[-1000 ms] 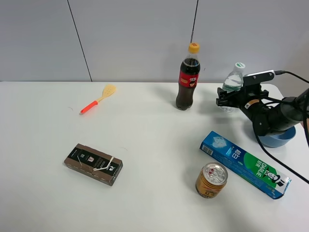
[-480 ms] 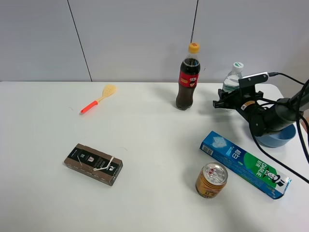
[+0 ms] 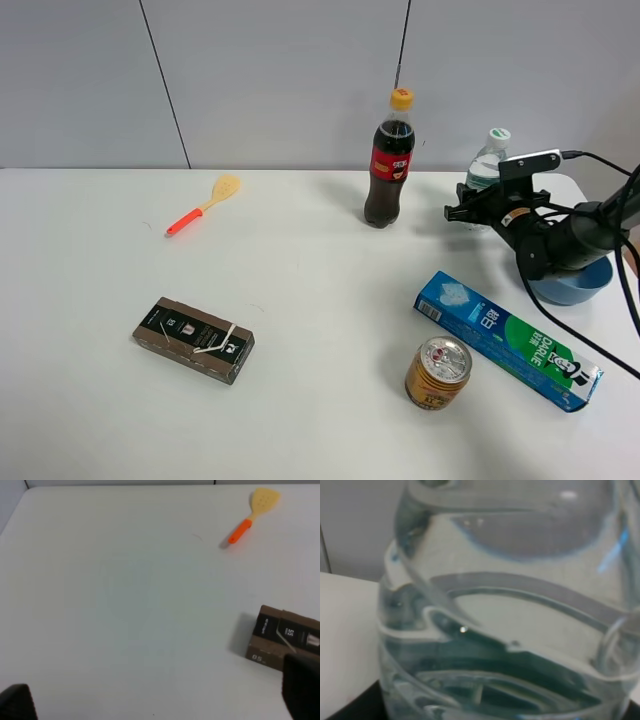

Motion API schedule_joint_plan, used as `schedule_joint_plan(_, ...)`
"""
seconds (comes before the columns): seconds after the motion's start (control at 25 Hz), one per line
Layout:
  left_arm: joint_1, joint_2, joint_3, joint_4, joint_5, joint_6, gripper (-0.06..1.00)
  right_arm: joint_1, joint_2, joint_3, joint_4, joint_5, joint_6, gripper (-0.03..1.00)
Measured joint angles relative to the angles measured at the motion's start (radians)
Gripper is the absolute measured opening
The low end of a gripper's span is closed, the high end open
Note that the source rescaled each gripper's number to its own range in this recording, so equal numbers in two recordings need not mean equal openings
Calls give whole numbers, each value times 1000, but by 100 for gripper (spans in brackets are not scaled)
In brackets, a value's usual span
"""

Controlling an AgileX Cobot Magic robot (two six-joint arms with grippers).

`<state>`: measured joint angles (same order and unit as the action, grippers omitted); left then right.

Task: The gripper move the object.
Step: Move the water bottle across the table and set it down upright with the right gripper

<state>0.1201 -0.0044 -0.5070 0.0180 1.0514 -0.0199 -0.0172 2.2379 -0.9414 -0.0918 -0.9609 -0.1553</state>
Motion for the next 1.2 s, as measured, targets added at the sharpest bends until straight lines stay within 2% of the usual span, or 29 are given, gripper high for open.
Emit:
schedule_joint_plan(0.48,0,0,0,0,0,0,100,89,-343,7,-2,380,-1,0)
schedule_joint_plan(0.76,0,0,0,0,0,0,100,151,-615,69,-2,554,53,0)
schedule_joint_plan(1.0,0,0,0,0,0,0,100,300,-753,76,-2,709,82,0)
schedule_joint_plan(1.2,0,0,0,0,0,0,100,461,-761,77,-2,719,95,0)
